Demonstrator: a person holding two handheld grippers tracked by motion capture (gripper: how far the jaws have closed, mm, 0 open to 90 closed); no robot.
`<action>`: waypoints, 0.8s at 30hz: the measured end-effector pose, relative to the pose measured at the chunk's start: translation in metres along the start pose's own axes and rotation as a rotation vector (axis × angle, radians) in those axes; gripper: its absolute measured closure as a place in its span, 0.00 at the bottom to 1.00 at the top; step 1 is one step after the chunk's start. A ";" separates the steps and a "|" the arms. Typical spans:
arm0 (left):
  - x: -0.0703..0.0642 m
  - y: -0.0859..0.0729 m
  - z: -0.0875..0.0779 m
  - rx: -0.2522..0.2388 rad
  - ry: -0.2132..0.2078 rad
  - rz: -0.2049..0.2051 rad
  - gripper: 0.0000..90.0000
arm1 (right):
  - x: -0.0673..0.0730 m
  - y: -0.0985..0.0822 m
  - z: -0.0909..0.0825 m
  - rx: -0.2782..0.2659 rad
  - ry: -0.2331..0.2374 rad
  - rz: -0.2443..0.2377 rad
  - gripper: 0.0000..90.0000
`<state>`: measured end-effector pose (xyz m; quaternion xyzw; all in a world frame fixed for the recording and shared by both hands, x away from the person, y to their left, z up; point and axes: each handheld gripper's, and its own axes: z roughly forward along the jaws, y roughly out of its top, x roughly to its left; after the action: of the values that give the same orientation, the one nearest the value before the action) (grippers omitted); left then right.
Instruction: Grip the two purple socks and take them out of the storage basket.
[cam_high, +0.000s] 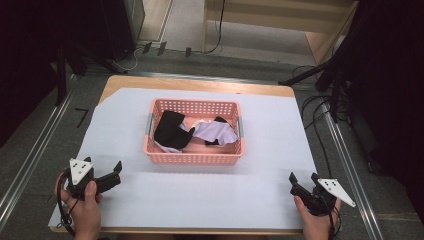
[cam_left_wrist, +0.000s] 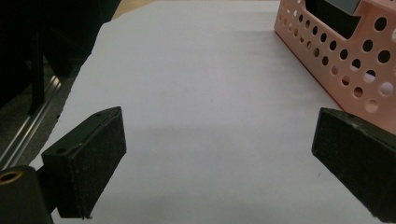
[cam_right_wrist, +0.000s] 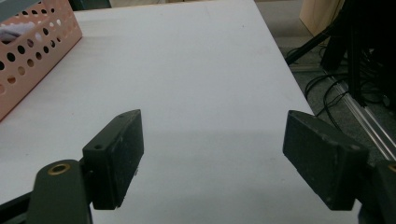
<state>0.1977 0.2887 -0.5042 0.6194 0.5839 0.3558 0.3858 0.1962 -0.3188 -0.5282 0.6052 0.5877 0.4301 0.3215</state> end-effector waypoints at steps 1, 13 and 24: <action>0.000 0.000 0.000 0.005 0.004 0.006 0.04 | 0.000 0.000 0.000 -0.004 -0.005 -0.004 0.25; -0.001 0.001 0.003 0.030 -0.001 0.018 0.04 | 0.011 0.001 -0.003 -0.051 -0.124 -0.043 0.27; 0.000 0.001 0.003 0.025 -0.005 0.006 0.04 | 0.023 0.010 -0.008 -0.083 -0.094 -0.037 0.26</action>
<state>0.2006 0.2880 -0.5047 0.6270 0.5853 0.3479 0.3786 0.1919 -0.2981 -0.5122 0.6000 0.5645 0.4194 0.3814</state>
